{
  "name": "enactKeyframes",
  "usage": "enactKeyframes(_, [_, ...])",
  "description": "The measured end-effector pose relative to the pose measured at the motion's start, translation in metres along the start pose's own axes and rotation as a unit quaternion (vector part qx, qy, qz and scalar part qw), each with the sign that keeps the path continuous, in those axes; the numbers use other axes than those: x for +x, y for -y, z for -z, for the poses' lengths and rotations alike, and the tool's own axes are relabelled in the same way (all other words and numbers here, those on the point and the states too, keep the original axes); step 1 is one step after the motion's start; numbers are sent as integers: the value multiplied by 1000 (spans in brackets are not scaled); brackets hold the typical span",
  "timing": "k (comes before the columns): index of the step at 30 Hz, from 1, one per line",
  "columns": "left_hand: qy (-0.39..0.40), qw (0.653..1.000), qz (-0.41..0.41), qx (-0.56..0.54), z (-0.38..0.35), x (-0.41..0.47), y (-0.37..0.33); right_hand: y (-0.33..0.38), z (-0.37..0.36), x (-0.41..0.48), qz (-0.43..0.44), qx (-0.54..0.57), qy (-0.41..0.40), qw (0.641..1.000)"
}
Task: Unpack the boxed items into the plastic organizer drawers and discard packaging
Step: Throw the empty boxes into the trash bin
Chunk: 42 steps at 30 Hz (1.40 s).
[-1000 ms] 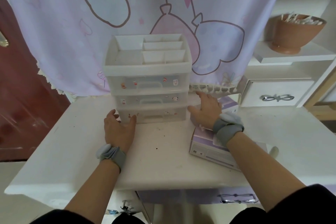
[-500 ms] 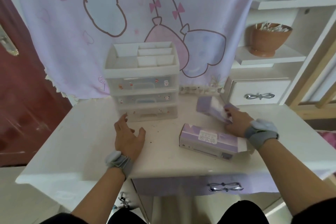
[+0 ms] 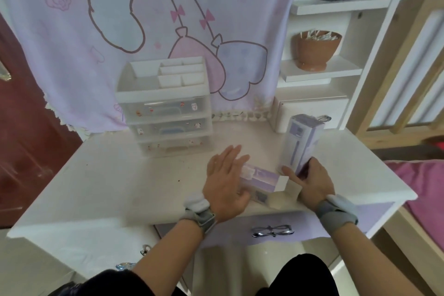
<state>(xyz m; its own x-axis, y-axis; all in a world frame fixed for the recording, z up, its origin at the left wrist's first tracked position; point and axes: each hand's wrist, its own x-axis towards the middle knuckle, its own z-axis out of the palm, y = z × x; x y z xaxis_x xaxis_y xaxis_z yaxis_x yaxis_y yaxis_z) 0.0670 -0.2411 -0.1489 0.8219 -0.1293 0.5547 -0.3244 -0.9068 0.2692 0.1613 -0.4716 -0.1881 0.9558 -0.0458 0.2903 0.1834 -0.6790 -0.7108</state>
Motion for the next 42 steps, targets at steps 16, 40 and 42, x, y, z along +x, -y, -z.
enactKeyframes(16, [22,996,40,75,32,-19,-4,14,2,-15,39,-37,5,999])
enactKeyframes(40, [-322,863,388,-36,202,-207,154,263,-153,-154,111,273,354,888])
enactKeyframes(42, [-343,842,417,-12,214,-245,174,286,-175,-177,134,271,398,866])
